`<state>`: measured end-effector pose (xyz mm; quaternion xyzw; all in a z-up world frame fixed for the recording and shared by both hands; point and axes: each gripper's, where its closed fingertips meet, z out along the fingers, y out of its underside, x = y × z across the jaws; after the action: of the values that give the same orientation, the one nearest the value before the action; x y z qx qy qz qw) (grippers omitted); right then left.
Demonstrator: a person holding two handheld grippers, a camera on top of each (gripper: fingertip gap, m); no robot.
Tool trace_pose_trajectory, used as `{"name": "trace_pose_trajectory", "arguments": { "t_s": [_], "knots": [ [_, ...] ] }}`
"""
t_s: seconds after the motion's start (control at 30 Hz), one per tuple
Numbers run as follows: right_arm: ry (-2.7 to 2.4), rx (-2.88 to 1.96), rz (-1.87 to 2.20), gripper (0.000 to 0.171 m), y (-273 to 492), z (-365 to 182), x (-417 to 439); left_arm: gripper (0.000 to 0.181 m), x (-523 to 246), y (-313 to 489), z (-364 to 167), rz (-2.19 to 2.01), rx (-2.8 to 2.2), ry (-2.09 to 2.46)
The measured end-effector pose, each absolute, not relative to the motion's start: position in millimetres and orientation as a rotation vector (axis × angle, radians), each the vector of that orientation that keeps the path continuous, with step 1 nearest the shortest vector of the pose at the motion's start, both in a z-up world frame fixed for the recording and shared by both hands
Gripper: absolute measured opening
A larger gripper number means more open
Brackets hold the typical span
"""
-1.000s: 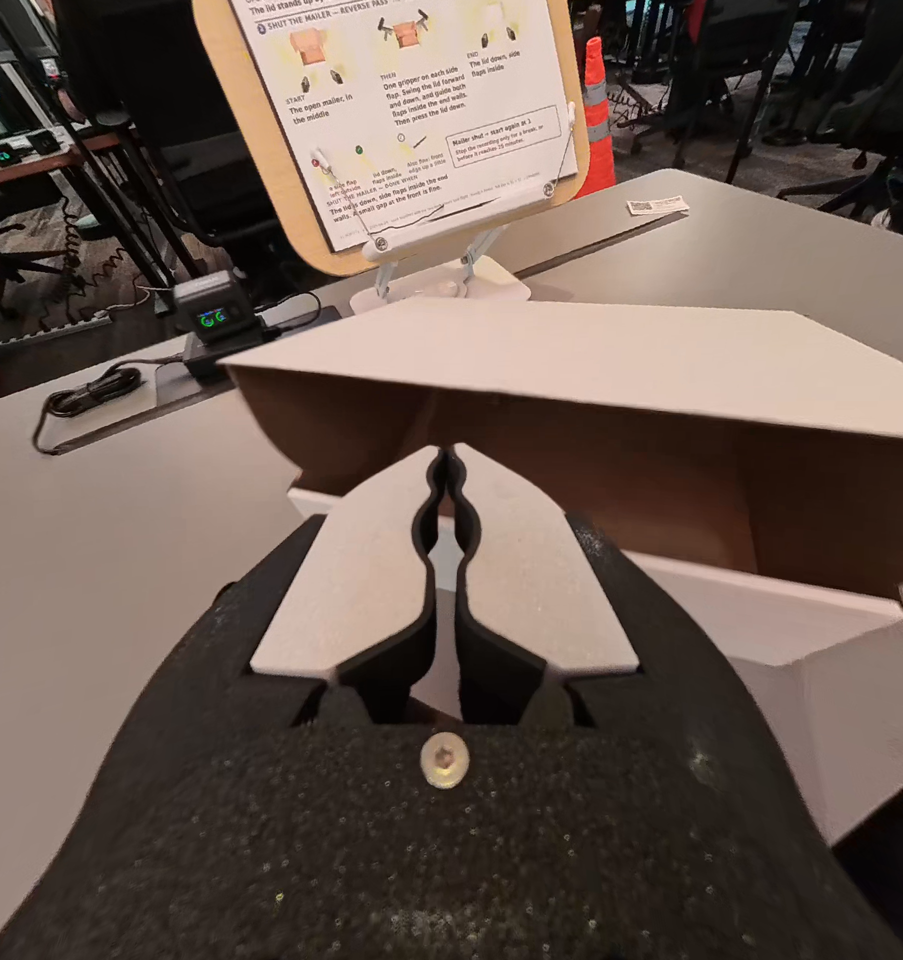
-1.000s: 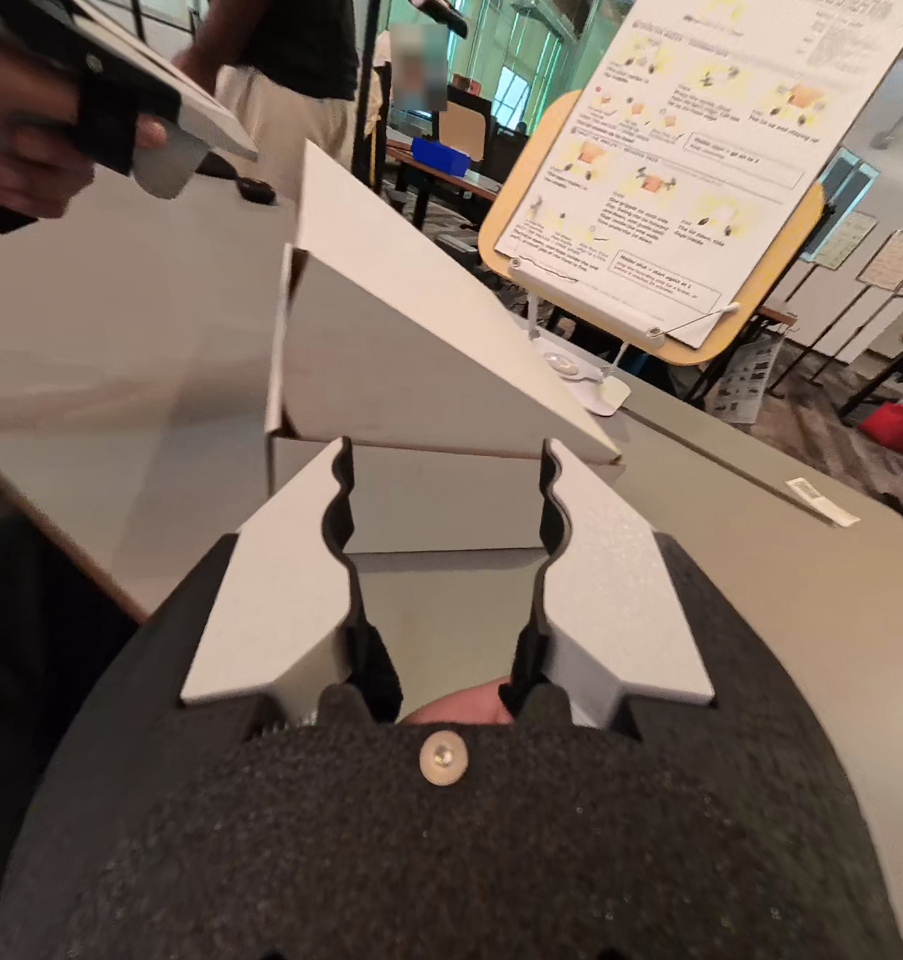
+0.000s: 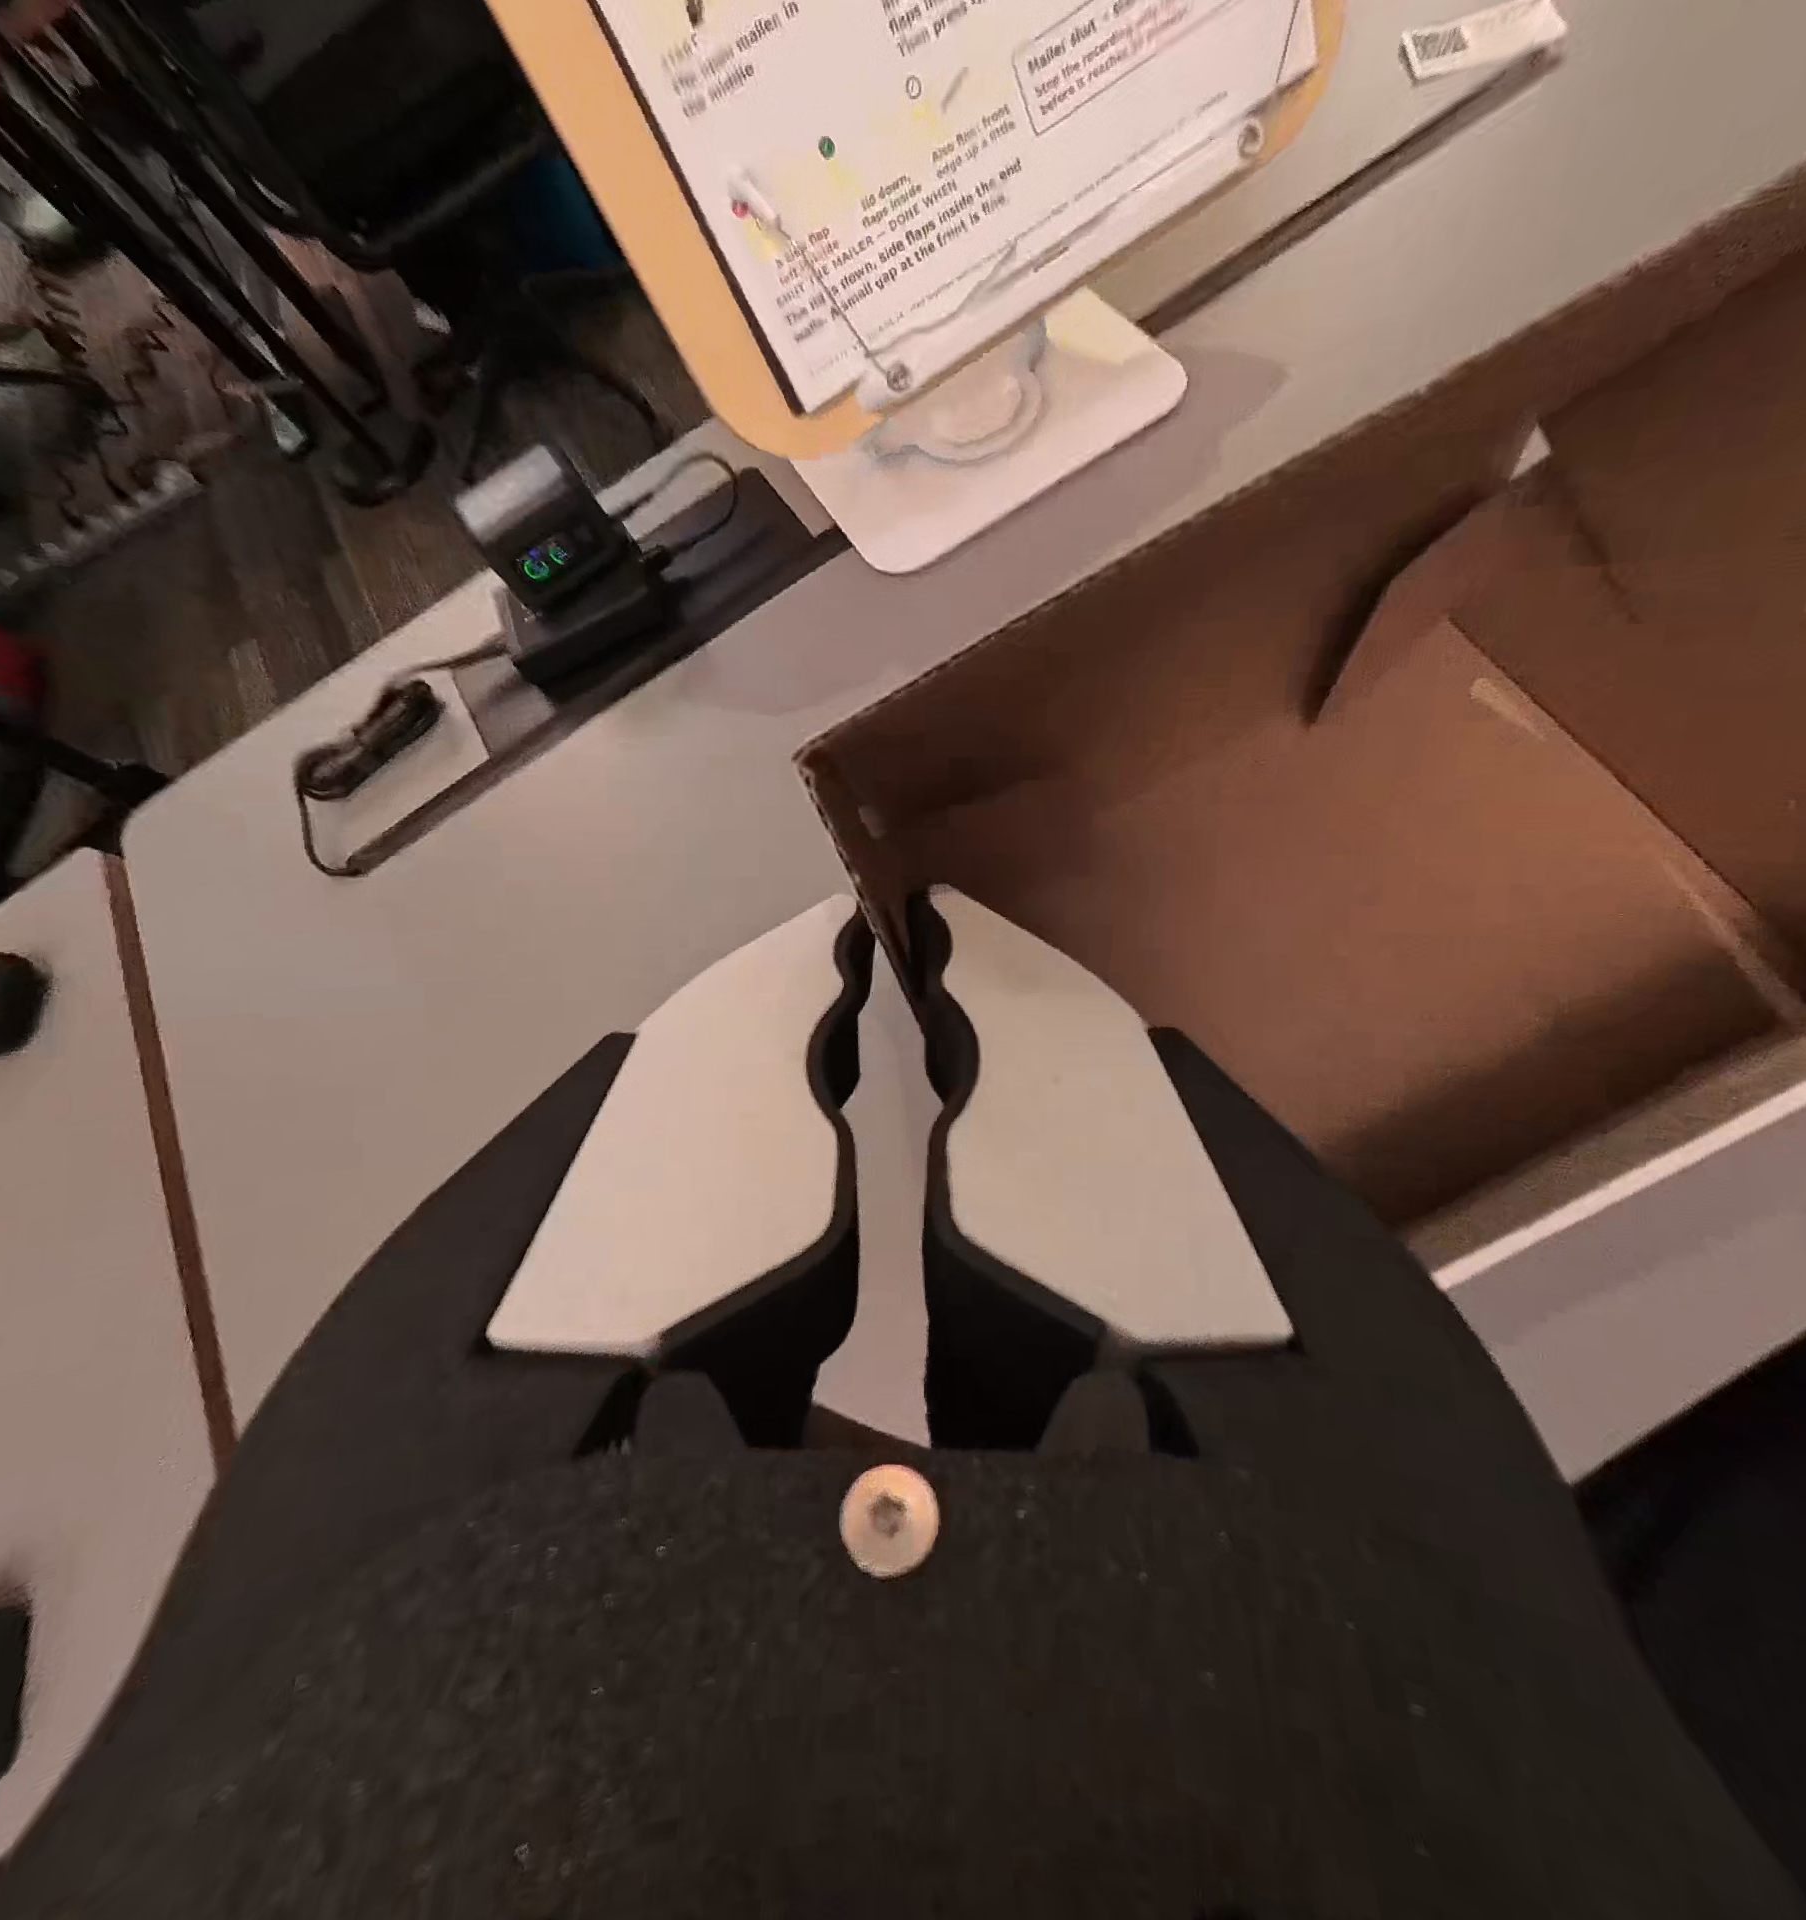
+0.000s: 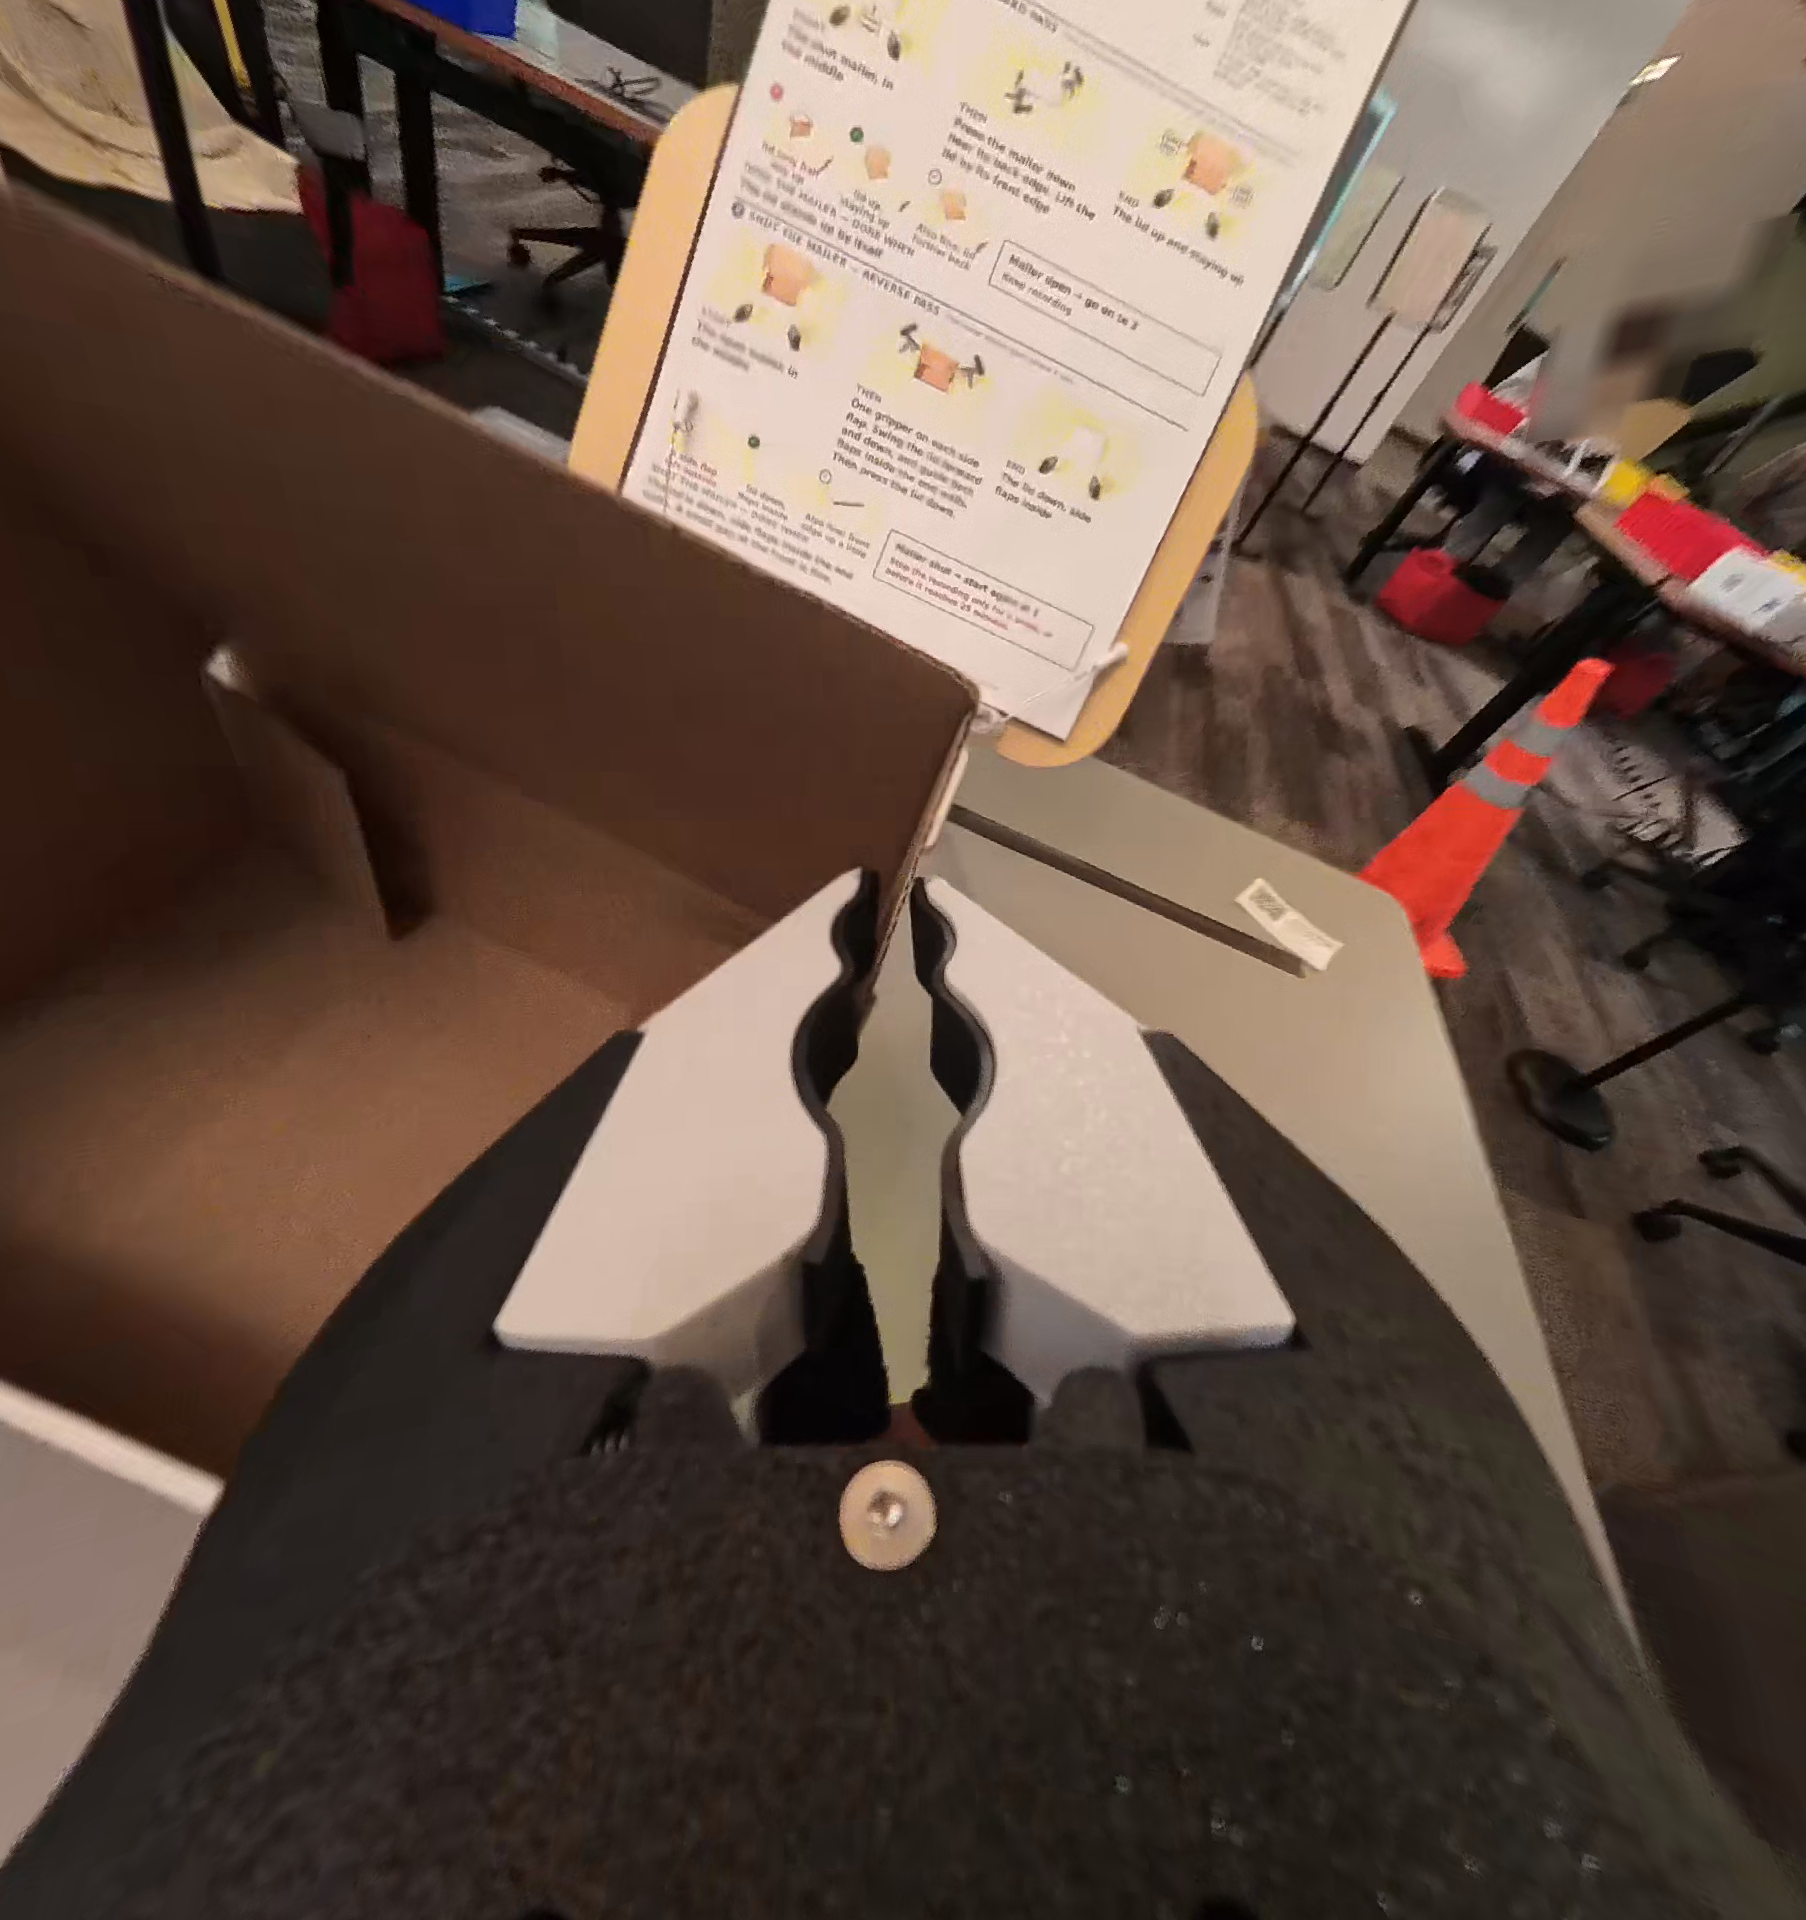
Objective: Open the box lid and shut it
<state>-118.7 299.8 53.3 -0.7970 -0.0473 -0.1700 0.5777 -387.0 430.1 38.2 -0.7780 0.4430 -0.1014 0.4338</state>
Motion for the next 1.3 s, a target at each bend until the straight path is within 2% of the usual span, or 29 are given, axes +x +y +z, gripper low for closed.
{"name": "trace_pose_trajectory", "arguments": {
  "t_s": [0.13,0.17,0.23,0.33,0.47,0.53,0.57,0.63,0.7,0.77,0.83,0.93,1.0,1.1,1.13,1.3],
  "knots": [
    [-0.105,-1.975,-0.257,0.005,336,61,-101,0.010,-371,452,52,-0.329,-1.991,1.044],
    [-0.089,-1.968,-0.231,0.005,342,63,-98,0.018,-366,455,54,-0.368,-1.979,0.996],
    [-0.067,-1.972,-0.201,0.004,348,60,-92,0.049,-362,452,50,-0.416,-1.946,0.916],
    [-0.057,-1.961,-0.206,0.002,351,59,-89,0.069,-366,430,21,-0.420,-1.878,0.854],
    [-0.046,-1.956,-0.221,0.001,355,58,-89,0.060,-363,403,-44,-0.384,-1.884,0.836],
    [-0.035,-1.953,-0.199,0.001,358,58,-91,0.040,-365,408,-66,-0.297,-1.904,0.815],
    [-0.041,-1.951,-0.191,0.001,359,57,-93,0.023,-367,414,-69,-0.244,-1.899,0.806],
    [-0.067,-1.933,-0.186,0.006,358,57,-96,0.008,-377,432,-62,-0.113,-1.874,0.765],
    [-0.118,-1.884,-0.188,0.031,348,54,-98,0.005,-381,442,-54,-0.087,-1.902,0.753],
    [-0.112,-1.875,-0.188,0.034,325,32,-93,0.003,-382,446,-48,-0.094,-1.936,0.749],
    [-0.081,-1.920,-0.085,0.036,307,-13,-96,0.003,-379,448,-46,-0.100,-1.968,0.770],
    [-0.104,-2.003,-0.197,0.044,319,-72,-87,0.003,-373,451,-44,-0.095,-1.996,0.812],
    [-0.095,-2.000,-0.311,0.041,344,-83,-73,0.003,-366,452,-42,-0.130,-2.029,0.840],
    [-0.071,-2.003,-0.308,0.021,376,-83,-70,0.003,-356,455,-36,-0.163,-2.103,0.917],
    [-0.062,-1.982,-0.344,0.007,382,-76,-66,0.005,-354,459,-34,-0.166,-2.133,0.945],
    [0.028,-2.074,-0.252,0.002,398,-66,-57,0.010,-340,487,-23,-0.290,-2.170,0.923]
  ]
}}
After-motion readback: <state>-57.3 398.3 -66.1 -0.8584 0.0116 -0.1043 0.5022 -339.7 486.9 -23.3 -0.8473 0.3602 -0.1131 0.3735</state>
